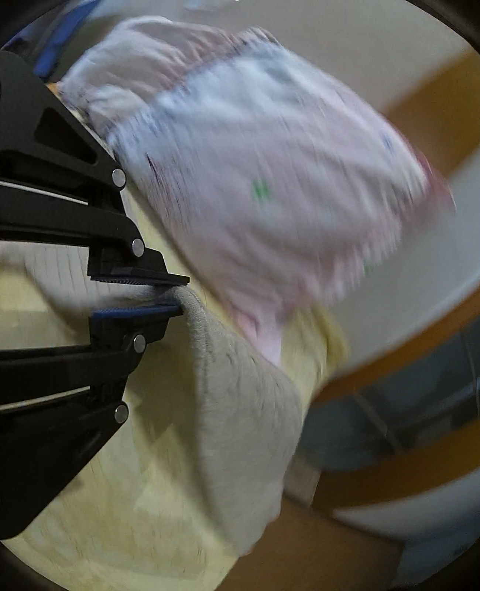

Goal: Fold small clothes
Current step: 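Grasp the sweater sleeve cuff with the right gripper and fold it across the body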

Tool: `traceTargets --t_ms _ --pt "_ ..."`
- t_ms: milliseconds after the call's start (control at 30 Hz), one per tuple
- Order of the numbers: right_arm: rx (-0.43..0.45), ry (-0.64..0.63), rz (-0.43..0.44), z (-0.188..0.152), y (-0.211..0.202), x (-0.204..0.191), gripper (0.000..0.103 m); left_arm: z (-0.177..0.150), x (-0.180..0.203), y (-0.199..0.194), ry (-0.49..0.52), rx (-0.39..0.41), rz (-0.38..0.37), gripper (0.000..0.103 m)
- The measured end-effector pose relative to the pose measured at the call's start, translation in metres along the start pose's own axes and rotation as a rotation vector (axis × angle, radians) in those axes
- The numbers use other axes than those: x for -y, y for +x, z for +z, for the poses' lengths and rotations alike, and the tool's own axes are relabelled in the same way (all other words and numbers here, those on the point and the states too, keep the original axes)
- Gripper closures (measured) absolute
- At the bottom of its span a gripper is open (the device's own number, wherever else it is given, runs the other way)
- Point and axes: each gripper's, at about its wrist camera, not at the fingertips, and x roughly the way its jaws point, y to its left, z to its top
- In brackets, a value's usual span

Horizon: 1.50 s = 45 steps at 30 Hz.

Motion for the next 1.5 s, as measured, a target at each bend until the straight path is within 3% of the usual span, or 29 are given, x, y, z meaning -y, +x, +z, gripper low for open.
traceTargets --t_ms 100,233,300,433,533,567,600,833,1067,1133,1200,1267,1400,1500 --pt "-0.055 -0.098 0.121 -0.022 0.004 -0.052 0.092 0.003 -0.003 0.003 -0.031 -0.004 -0.029 0.002" --pt "-0.209 -0.221 0.264 -0.078 0.021 -0.115 0.093 0.003 -0.001 0.006 -0.031 -0.002 -0.045 0.002" --pt "-0.311 -0.266 0.295 -0.111 0.038 -0.135 0.093 0.002 0.0 0.008 -0.037 0.0 -0.059 0.002" --pt "-0.446 -0.316 0.255 -0.153 0.065 -0.149 0.091 0.0 0.0 0.011 -0.057 -0.01 -0.099 0.002" --pt "-0.474 -0.201 0.297 -0.149 0.067 -0.134 0.07 -0.001 -0.001 0.013 -0.073 -0.021 -0.124 0.002" --pt "-0.462 -0.15 0.303 -0.144 0.063 -0.127 0.058 0.0 -0.001 0.014 -0.081 -0.027 -0.135 0.002" --pt "-0.442 -0.112 0.301 -0.142 0.059 -0.119 0.054 0.0 -0.002 0.016 -0.096 -0.035 -0.151 0.002" --pt "-0.335 0.082 0.199 -0.109 0.049 -0.068 0.054 0.005 -0.008 0.028 -0.199 -0.085 -0.222 0.002" --pt "-0.256 0.19 0.085 -0.092 0.044 -0.033 0.055 0.009 -0.005 0.037 -0.217 -0.104 -0.249 0.003" --pt "-0.23 0.174 0.022 -0.087 0.044 -0.029 0.064 0.009 -0.006 0.039 -0.226 -0.11 -0.256 0.006" --pt "-0.191 0.105 -0.061 -0.083 0.043 -0.031 0.084 0.01 -0.009 0.04 -0.24 -0.109 -0.266 0.009" --pt "-0.153 0.041 -0.086 -0.079 0.039 -0.039 0.089 0.012 -0.015 0.041 -0.261 -0.111 -0.27 0.011" --pt "-0.077 -0.096 -0.042 -0.074 0.025 -0.076 0.092 0.014 -0.027 0.043 -0.306 -0.113 -0.293 0.016" --pt "-0.057 -0.243 0.078 -0.082 0.016 -0.129 0.092 0.015 -0.037 0.044 -0.357 -0.098 -0.331 0.022"
